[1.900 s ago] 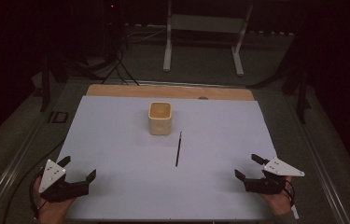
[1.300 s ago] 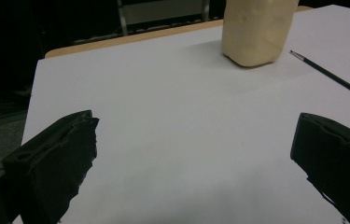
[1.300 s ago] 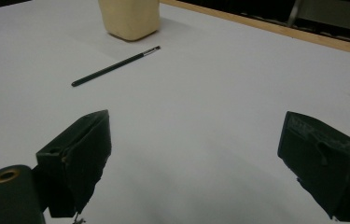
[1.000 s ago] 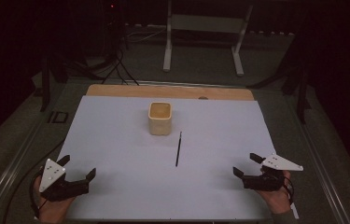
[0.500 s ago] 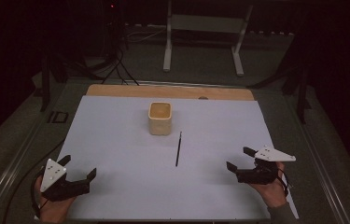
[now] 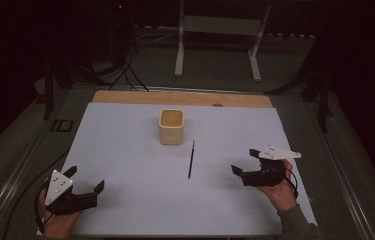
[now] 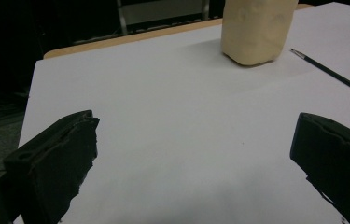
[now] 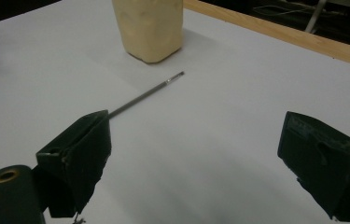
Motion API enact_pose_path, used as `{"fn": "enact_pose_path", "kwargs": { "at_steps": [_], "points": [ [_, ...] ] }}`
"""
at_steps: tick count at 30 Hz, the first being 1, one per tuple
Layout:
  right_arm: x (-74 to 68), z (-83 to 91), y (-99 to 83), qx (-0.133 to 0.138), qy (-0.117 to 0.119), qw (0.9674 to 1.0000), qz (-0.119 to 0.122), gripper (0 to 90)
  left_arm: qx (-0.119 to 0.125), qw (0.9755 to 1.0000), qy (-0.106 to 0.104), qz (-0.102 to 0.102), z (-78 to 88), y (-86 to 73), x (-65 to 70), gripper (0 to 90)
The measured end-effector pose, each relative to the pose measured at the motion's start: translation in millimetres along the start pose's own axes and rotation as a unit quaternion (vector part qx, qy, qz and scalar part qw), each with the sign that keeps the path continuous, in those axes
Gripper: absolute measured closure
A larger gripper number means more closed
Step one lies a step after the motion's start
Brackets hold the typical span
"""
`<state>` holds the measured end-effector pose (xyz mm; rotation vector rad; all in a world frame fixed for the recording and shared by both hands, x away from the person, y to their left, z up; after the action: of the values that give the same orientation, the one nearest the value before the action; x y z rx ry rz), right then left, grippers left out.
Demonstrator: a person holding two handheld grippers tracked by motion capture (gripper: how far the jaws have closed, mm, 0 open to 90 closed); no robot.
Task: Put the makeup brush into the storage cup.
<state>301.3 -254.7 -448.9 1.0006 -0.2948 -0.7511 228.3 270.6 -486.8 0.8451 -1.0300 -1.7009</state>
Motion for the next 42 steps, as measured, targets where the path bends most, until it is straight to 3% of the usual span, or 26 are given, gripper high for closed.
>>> {"fn": "enact_pose_path", "kwargs": {
  "at_steps": [11,35,42],
  "points": [
    [-3.6,-17.4,27.8,-0.009,0.005,0.9999,0.012,9.4,-0.001,1.0000,-0.001,0.000,-1.1,0.1,0.9,1.6],
    [-29.4,-64.5,69.7,0.014,0.046,0.9975,0.051,9.4,0.004,1.0000,-0.002,-0.002,-0.6,0.8,1.4,1.7],
    [-35.3,-82.7,83.2,0.015,0.055,0.9972,0.048,9.4,0.005,1.0000,-0.003,-0.003,-0.9,1.0,1.9,1.7]
  ]
}}
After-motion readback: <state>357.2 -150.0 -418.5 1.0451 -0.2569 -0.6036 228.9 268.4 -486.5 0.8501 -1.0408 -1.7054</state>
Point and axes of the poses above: each handheld gripper's, and its own axes: z roughly backward along the jaws, y roughly out of its top, x roughly to its right, the point moved 2 cm from there along -z, roughly forward along the jaws, and after that the axes turned 6 degrees about y, right-handed, at the moved point
